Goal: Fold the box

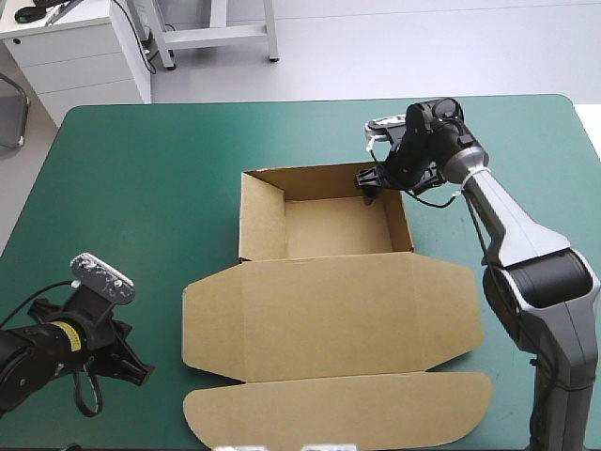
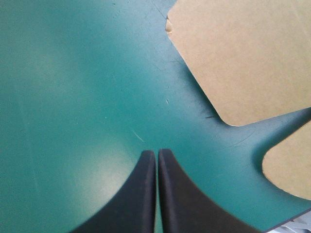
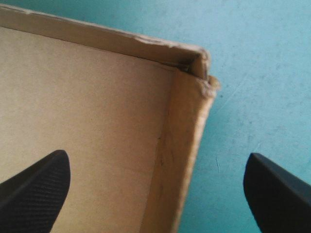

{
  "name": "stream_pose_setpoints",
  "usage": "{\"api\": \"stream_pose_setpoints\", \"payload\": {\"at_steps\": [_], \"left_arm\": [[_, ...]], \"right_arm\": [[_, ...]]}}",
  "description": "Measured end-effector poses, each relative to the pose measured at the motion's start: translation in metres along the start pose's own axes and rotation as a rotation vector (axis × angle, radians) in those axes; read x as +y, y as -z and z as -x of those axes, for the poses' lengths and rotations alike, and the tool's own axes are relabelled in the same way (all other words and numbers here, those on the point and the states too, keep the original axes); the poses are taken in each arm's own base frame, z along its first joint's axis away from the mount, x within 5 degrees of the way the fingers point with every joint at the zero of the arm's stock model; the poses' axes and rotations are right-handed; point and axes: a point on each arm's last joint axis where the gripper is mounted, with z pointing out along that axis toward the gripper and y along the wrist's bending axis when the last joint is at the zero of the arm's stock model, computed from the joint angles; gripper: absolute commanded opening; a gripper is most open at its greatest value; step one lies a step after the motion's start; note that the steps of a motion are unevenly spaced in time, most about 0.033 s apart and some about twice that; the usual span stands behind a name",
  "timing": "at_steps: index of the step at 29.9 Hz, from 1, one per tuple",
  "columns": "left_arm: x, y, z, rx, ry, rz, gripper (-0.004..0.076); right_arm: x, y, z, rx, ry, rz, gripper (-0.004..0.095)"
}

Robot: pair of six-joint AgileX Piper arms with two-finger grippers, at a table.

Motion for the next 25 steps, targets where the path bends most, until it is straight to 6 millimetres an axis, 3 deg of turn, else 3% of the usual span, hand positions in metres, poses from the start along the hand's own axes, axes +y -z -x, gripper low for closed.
{"api": "stream_pose_setpoints", "payload": {"at_steps": [2,5,9,11,21,25], "left_arm": [[0.002,0.004,-0.003,-0.018,-0.002,0.019,-0.0008],[0.004,0.007,-0.006,-0.034,0.007,0.048,-0.0008],[0.006,0.01,-0.007,-0.043,0.017,0.072,-0.0008],[0.006,0.01,-0.008,-0.046,0.018,0.078,-0.0008],[0.007,0.01,-0.008,-0.045,0.027,0.083,-0.0008],[0.007,0.01,-0.008,-0.045,0.027,0.084,-0.0008]], "right_arm": [[-0.001,-0.01,0.0,0.021,-0.011,-0.001,0.0831],[-0.002,-0.023,0.0,0.047,-0.014,0.002,0.0635],[-0.002,-0.026,0.0,0.054,-0.015,0.002,0.0162],[-0.002,-0.026,0.0,0.054,-0.015,0.002,-0.0026],[-0.004,-0.026,0.0,0.051,0.006,-0.026,-0.002],[-0.013,-0.015,0.007,0.015,0.064,-0.129,-0.002]]}}
